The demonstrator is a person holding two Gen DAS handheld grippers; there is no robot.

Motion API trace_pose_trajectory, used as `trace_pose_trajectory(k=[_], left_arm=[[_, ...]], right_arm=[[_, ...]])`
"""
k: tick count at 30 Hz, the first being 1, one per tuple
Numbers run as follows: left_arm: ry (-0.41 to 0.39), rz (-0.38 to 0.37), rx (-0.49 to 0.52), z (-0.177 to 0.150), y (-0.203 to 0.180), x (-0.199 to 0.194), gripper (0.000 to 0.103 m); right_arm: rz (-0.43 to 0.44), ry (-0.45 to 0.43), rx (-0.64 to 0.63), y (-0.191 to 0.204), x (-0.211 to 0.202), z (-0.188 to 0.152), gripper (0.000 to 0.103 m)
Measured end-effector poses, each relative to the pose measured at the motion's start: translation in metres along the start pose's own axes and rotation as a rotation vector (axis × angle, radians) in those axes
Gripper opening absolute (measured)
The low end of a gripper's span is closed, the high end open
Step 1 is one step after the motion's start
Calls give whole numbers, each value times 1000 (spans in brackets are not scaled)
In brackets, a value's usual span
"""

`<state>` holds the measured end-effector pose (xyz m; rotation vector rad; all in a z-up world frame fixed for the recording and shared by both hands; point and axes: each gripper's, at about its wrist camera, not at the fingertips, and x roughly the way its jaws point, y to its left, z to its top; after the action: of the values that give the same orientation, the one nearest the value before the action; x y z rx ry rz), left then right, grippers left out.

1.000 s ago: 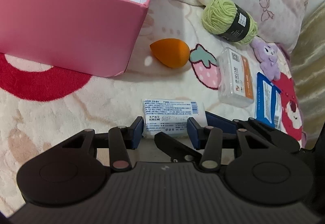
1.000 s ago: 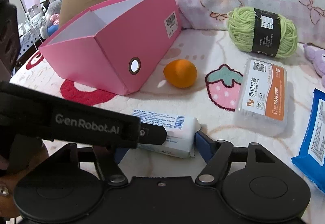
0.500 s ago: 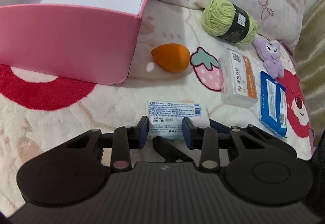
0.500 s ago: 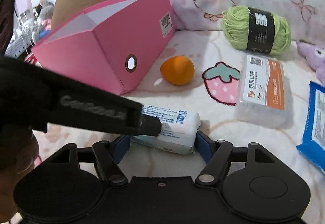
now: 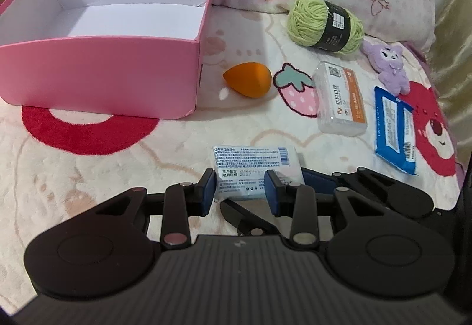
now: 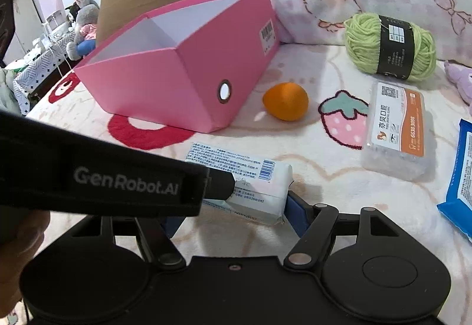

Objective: Organize objects
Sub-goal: 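Lift the soap bar with the left gripper and carry it over the pink box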

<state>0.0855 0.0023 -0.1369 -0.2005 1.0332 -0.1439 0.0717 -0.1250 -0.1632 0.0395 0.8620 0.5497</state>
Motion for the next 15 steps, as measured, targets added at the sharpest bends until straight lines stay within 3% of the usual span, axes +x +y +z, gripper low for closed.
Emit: trace_pose_trajectory(k=[8, 15], left_arm=[[8, -23, 52, -1, 2, -22, 34], [50, -97, 19, 0, 15, -43, 34]], right_arm=[[17, -2, 11, 11, -16, 4, 76], [67, 3, 47, 15, -40, 5, 77]])
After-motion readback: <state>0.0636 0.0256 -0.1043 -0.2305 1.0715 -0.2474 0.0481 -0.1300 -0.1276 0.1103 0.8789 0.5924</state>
